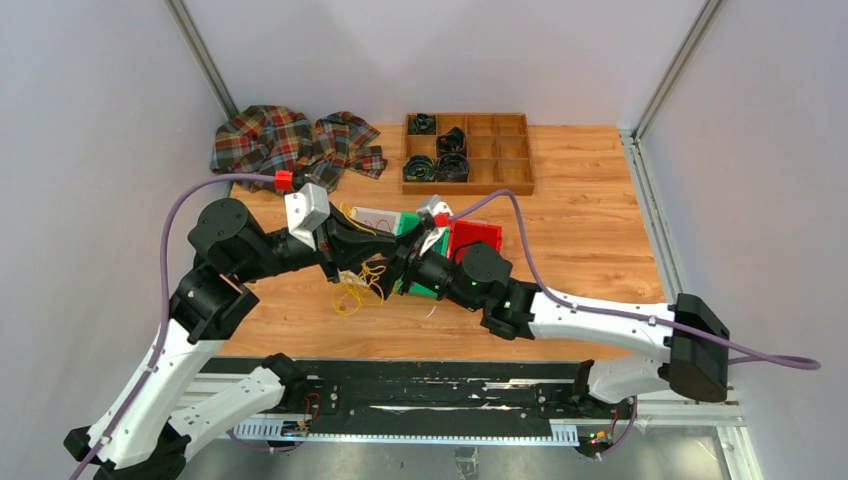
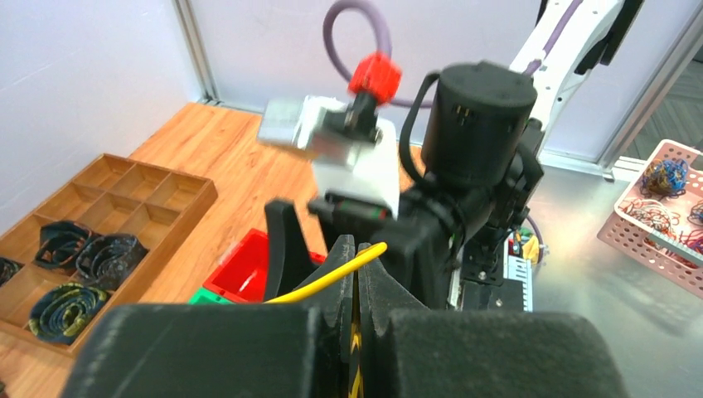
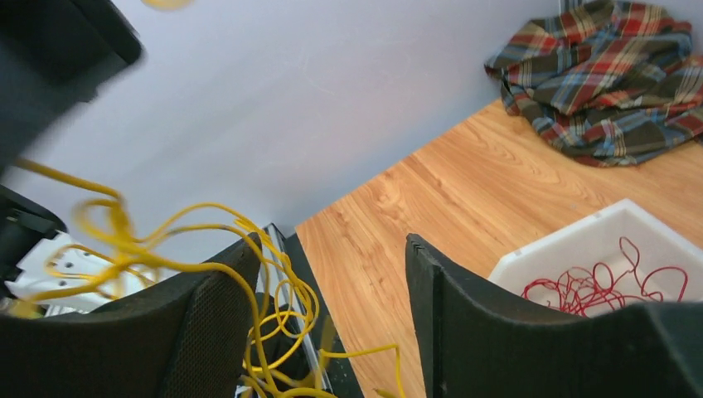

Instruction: Untangle the cables

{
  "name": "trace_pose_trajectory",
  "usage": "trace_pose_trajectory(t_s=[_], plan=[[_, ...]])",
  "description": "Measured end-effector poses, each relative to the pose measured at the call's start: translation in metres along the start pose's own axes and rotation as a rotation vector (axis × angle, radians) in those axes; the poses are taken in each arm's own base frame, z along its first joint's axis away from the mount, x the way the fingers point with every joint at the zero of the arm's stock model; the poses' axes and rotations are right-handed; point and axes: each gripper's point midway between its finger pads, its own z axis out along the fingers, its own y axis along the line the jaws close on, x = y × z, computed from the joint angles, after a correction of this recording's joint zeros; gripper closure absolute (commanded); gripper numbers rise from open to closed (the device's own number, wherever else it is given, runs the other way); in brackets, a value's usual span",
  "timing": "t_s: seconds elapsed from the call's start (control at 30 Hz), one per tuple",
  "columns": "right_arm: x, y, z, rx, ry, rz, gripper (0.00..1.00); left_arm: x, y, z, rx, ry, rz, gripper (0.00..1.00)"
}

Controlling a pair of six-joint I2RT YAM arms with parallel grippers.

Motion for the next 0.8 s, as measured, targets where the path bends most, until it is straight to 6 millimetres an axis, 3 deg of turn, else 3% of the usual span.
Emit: trace_pose_trajectory(t_s=[0.1,0.23,0.37,0.57,0.8], plan=[[0.02,-0.004,0.011,0.02,0.038,-0.003,0.49,-0.005,0.0,0.002,0.007,-0.006,-0.002,0.99],[0.029,-0.009,0.019,0.04,0.053,-0.003,0.69,-0.008,-0.002,0.003,0.017,-0.011,-0.005,0.99],[0.028,-0.011,0.019,0.057,0.045,0.009,0.99,-0.015,-0.003,0.001,0.02,-0.02,0.006,0.99],[0.042,-0.034,-0.002,0.152,0.058,0.021,0.99,-0.039,-0.008,-0.005,0.022,-0.051,0.068,0.99],[0.078,-0.091,-0.053,0.335,0.124,0.077,0.99,-0.09,-0.015,-0.021,0.0,-0.104,0.228,0.99]])
